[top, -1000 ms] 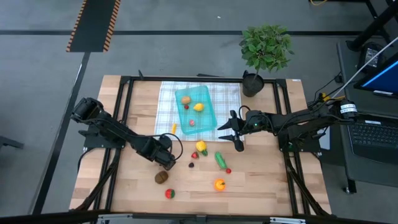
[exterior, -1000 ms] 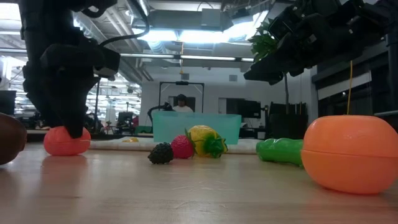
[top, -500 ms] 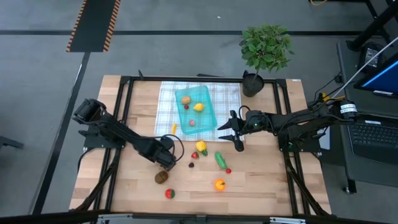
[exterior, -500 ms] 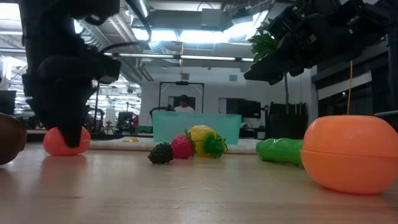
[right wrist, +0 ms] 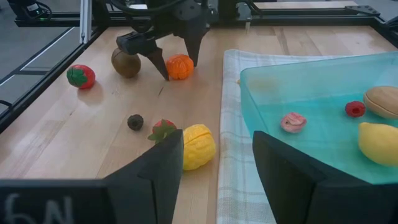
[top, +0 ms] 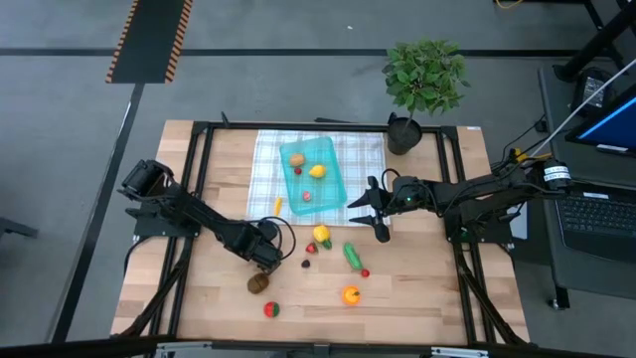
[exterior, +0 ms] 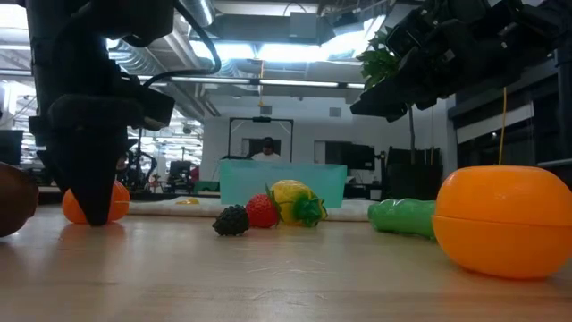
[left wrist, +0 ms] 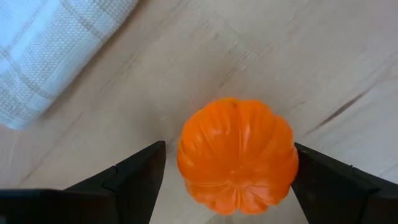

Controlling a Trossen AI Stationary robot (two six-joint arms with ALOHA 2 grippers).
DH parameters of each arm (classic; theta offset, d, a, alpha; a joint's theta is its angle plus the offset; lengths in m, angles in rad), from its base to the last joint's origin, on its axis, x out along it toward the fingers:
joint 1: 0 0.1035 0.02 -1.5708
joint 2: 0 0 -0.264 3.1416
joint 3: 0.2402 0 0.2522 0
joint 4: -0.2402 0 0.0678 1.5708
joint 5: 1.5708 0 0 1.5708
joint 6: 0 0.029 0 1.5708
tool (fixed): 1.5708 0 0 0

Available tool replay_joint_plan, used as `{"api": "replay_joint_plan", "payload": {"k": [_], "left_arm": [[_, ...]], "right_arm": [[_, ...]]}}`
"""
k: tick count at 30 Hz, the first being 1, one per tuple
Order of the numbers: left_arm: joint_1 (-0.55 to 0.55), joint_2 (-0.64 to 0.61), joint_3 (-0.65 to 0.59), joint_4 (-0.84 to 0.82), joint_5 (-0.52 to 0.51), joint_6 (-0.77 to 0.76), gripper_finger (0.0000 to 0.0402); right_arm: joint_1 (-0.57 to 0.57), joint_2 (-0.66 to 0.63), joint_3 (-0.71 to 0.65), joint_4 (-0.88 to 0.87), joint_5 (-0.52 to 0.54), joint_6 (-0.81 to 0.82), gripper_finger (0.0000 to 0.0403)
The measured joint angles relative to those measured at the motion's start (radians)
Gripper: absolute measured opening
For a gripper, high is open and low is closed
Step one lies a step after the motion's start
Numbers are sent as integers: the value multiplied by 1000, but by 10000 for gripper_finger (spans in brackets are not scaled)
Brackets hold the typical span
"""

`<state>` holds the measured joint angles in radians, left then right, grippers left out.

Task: Pick and placing Produce into tupperware
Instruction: Put the orange tangerine into the blue bin

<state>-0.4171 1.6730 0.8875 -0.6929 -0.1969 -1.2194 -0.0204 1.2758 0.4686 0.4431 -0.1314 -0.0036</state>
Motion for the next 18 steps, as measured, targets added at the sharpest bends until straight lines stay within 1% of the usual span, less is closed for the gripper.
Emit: {"api": "replay_joint_plan", "payload": {"k": [11, 18], "left_arm": [[3, 2, 0, 11, -25, -1, 310], [3, 2, 0, 12, -20, -2, 281]], "right_arm": [[0, 0, 0, 0, 0, 0, 195], [0, 0, 0, 0, 0, 0, 195]]}}
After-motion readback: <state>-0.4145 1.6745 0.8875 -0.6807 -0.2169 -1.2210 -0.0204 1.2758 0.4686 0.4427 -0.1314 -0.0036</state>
